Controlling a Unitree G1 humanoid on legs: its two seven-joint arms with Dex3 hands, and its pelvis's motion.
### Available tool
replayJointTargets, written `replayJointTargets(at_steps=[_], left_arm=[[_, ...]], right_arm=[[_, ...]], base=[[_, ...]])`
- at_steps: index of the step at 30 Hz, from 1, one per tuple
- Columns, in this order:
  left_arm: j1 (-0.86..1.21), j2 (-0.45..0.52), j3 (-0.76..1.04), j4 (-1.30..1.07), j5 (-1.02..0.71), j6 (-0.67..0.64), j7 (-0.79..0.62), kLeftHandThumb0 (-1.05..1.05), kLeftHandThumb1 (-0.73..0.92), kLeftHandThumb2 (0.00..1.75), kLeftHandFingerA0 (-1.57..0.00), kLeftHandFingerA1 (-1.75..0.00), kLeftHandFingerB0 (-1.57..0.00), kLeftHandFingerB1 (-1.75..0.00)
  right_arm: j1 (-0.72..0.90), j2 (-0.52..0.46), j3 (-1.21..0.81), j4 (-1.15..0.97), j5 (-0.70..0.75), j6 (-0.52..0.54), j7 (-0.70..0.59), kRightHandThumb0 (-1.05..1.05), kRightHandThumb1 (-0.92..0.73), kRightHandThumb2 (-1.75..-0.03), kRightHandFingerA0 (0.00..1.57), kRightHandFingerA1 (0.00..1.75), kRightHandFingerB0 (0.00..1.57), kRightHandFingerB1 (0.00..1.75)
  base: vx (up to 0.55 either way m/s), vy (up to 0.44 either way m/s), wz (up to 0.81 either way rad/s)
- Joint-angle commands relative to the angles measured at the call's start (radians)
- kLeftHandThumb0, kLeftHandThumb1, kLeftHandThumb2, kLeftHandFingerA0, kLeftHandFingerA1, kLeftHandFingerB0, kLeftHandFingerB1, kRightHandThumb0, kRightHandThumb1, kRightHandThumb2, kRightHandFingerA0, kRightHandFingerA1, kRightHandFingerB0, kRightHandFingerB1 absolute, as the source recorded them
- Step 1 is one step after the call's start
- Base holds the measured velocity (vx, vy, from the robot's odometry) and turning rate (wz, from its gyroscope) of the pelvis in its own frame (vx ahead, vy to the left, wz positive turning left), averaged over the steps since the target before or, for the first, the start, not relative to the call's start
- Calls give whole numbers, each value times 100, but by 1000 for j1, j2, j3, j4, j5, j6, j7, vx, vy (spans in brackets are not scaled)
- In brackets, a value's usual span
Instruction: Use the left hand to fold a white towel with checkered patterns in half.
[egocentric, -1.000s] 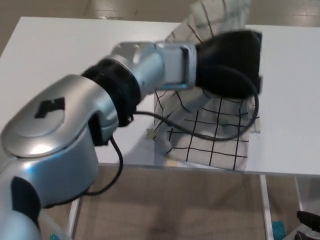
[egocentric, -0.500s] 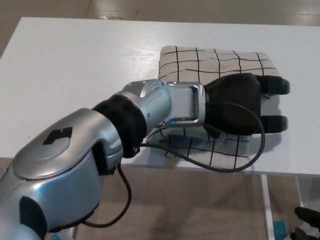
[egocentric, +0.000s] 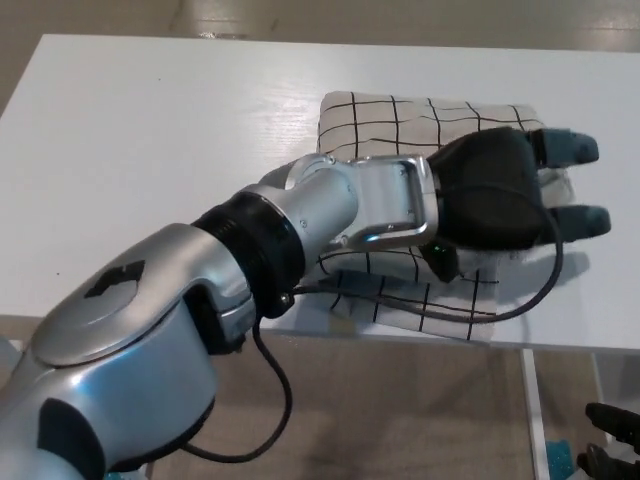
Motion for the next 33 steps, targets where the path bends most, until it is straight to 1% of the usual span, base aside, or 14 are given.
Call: replayJointTargets(at_steps=[1, 8, 9, 14, 16, 17, 22, 23, 26, 27, 30, 31, 32, 33], left_arm=[[52, -64, 508, -183, -819, 552, -1059, -103, 65, 67, 0, 0, 0, -3], [-81, -54, 718, -310, -1057, 717, -1104, -101, 65, 61, 0, 0, 0, -12], [-142, -16, 812, -410, -1196, 806, -1135, -99, 64, 61, 0, 0, 0, -10], [-298, 98, 1010, -523, -1490, 972, -1238, -96, 66, 61, 0, 0, 0, -7], [-317, 142, 1054, -531, -1534, 981, -1260, -99, 67, 64, 0, -1, 0, -7], [-319, 163, 1071, -538, -1548, 985, -1267, -93, 54, 97, 0, 0, 0, -10], [-258, 254, 1123, -643, -1604, 1000, -1266, -93, 56, 98, 0, 0, 0, -10], [-172, 299, 1154, -742, -1641, 1002, -1220, -87, 53, 97, -2, -7, -1, -16], [4, 374, 1214, -920, -1709, 986, -1145, -87, 54, 97, -3, -8, -2, -17], [95, 401, 1235, -973, -1742, 946, -1137, -89, 57, 97, -10, -11, -6, -19], [447, 468, 1334, -1128, -1878, 843, -1156, -84, 55, 96, -7, -21, -2, -28], [447, 468, 1334, -1128, -1878, 843, -1156, -84, 55, 96, -7, -21, -2, -28], [634, 483, 1397, -1185, -1952, 823, -1185, -86, 56, 96, -5, -25, -2, -30], [697, 482, 1420, -1200, -1977, 827, -1196, -87, 57, 95, -5, -31, -5, -34]], right_arm=[[26, -19, 11, 31, -20, -29, 3, -38, -61, -58, 67, 56, 70, 49], [27, -26, 11, 18, -6, 13, 28, -37, -60, -59, 66, 48, 68, 48], [23, -31, 8, 11, 2, 29, 37, -37, -61, -58, 63, 45, 68, 48], [10, -33, 5, 33, -4, -2, 28, -37, -61, -58, 63, 45, 68, 48], [9, -29, 7, 43, -8, -3, 21, -38, -61, -58, 64, 45, 68, 47], [12, -28, 6, 46, -6, -1, 22, -38, -61, -58, 64, 45, 68, 47], [33, -20, -1, 49, 9, -1, 32, -38, -60, -58, 66, 47, 67, 48], [49, -19, -4, 44, 11, 4, 31, -39, -61, -58, 65, 50, 67, 48], [82, -18, -8, 33, 13, 9, 31, -40, -61, -59, 63, 49, 66, 47], [88, -17, -9, 37, 12, 5, 29, -43, -61, -60, 59, 47, 62, 45], [110, -14, -4, 54, 3, -13, 28, -43, -63, -59, 53, 44, 56, 42], [110, -14, -4, 54, 3, -13, 28, -43, -63, -59, 53, 44, 56, 42], [125, -14, 0, 64, 1, -25, 34, -43, -64, -59, 51, 44, 53, 41], [134, -15, 0, 68, 2, -30, 38, -44, -64, -60, 50, 43, 51, 40]], base=[[0, 0, 0], [0, 0, 0], [0, 0, 0], [0, 0, 0], [0, 0, 0], [0, 0, 0], [0, 0, 0], [0, 0, 0], [0, 0, 0], [0, 0, 0], [0, 0, 0], [0, 0, 0], [0, 0, 0], [0, 0, 0]])
